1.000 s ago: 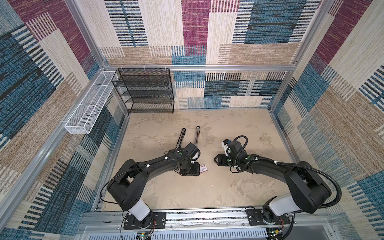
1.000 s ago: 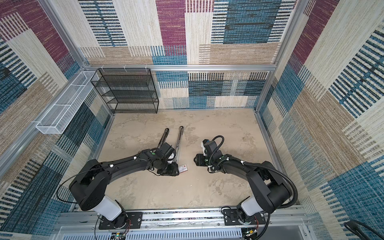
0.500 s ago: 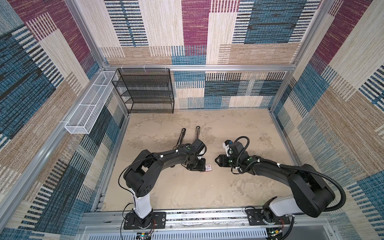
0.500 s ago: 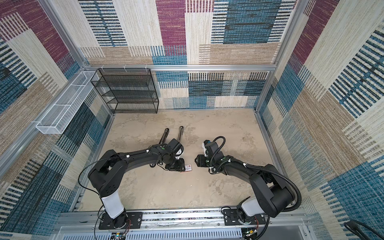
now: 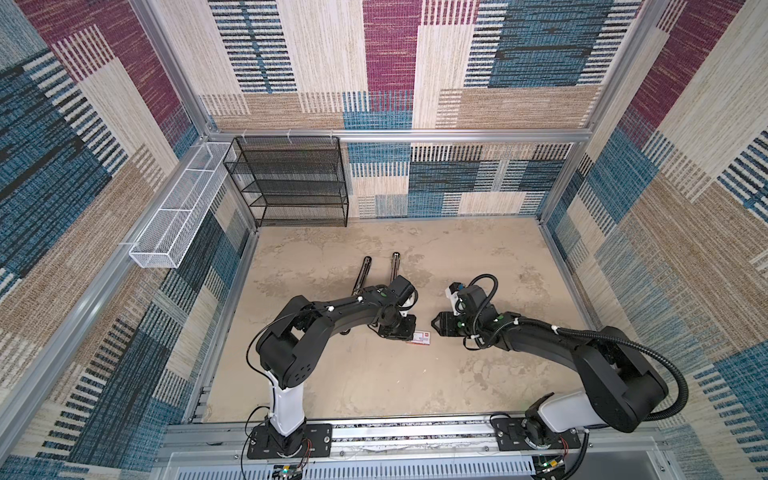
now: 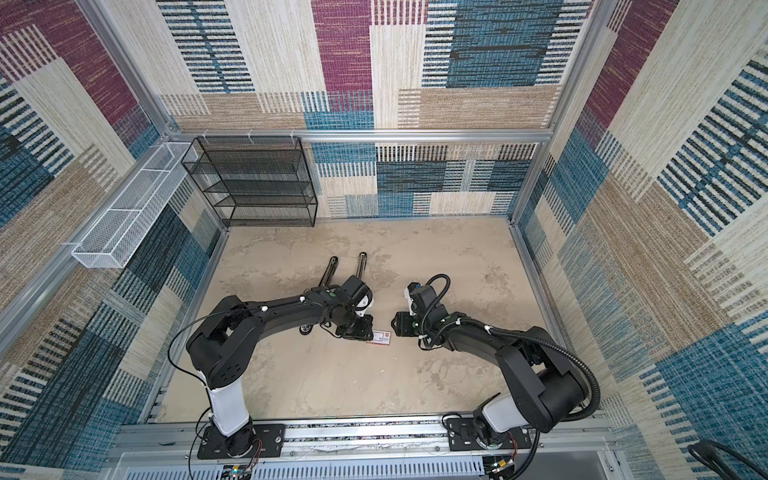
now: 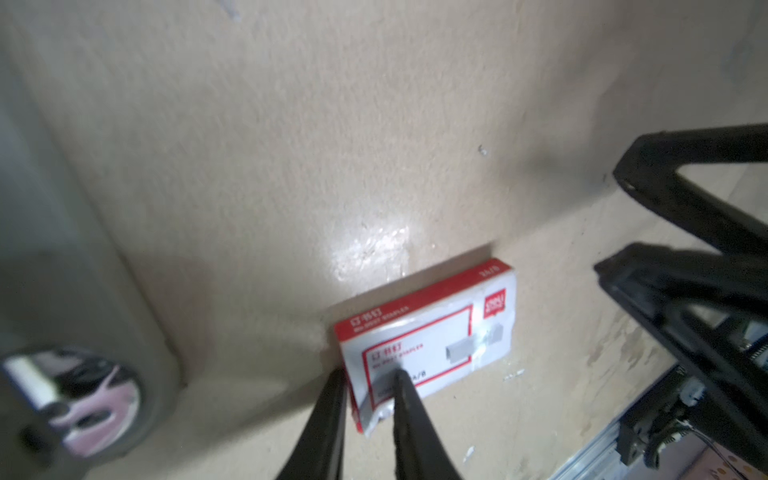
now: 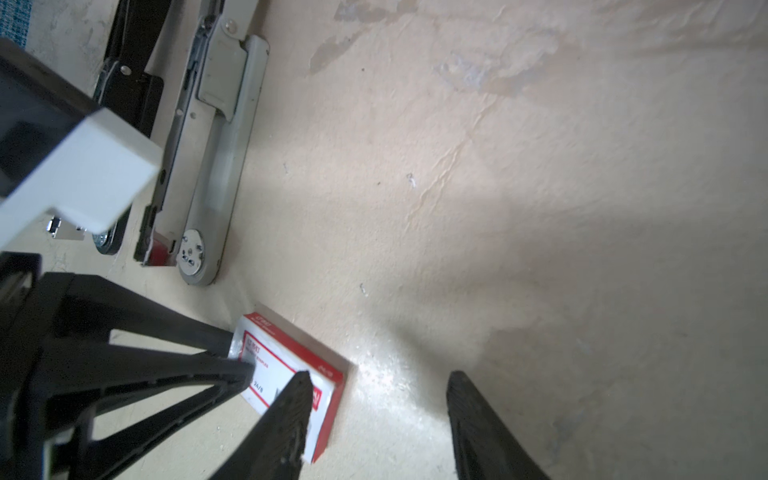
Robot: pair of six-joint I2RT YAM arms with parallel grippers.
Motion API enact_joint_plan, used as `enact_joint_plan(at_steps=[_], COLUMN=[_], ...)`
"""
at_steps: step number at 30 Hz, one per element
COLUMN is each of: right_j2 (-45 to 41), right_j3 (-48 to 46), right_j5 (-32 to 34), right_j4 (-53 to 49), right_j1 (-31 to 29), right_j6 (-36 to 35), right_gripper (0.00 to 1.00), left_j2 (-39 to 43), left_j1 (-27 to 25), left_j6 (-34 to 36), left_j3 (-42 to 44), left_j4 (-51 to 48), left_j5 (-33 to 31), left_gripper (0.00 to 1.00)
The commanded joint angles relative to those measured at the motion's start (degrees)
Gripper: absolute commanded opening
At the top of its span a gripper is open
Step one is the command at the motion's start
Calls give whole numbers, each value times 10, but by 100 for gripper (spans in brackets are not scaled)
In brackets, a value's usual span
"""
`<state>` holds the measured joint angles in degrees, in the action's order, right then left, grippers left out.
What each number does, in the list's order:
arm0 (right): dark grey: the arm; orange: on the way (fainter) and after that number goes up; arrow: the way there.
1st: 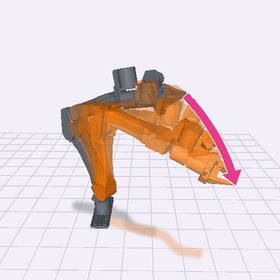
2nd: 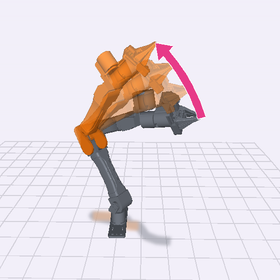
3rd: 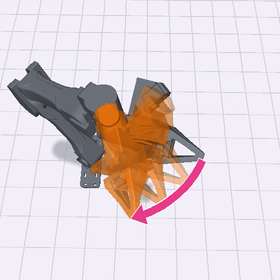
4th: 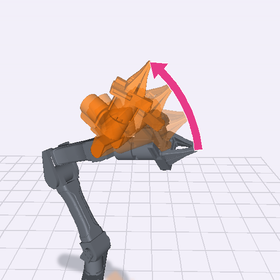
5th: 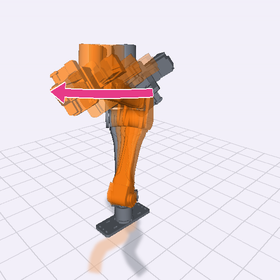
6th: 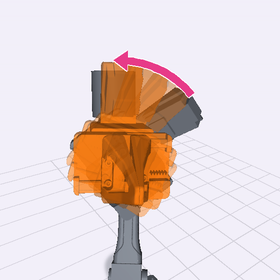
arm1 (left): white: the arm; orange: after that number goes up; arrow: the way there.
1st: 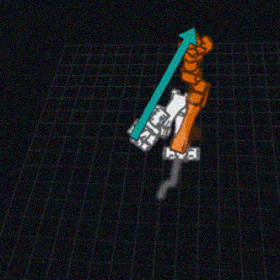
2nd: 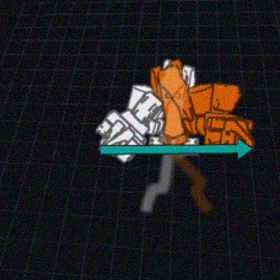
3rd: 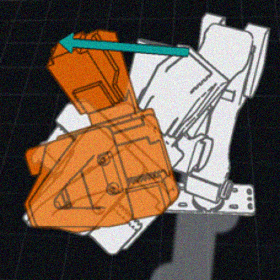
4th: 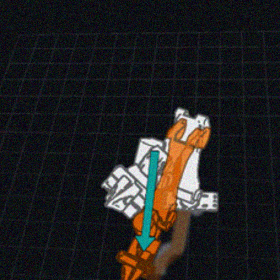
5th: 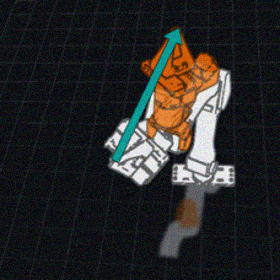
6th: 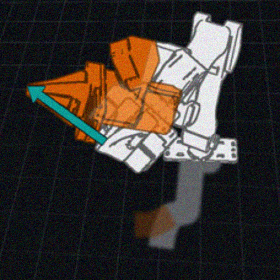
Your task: Load the staples into the stapler
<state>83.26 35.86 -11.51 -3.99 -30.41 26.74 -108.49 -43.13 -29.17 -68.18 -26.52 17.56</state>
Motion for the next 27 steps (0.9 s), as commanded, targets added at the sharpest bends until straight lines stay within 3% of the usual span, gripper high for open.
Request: enact_joint_plan(at_steps=[1,7,12,20,27], right_j2=[1,-7,-31,-68,-75], right_j3=[-1,-3,-12,-44,-60], right_j5=[-2,0,1,-23,-27], right_j4=[0,-12,-28,-32,-24], right_j1=[-1,-1,-1,-1,-1], right_j6=[-2,-2,5,21,31], right_gripper=[56,56,56,56,56], left_j2=[-13,-9,4,23,6], left_j1=[0,0,0,0,0], left_j6=[16,19,17,7,4], left_j3=[-6,-8,-6,-8,-13], left_j4=[-5,-5,-10,-14,-11], left_j5=[-6,-1,1,6,13], left_gripper=[14,1,0,26,33])
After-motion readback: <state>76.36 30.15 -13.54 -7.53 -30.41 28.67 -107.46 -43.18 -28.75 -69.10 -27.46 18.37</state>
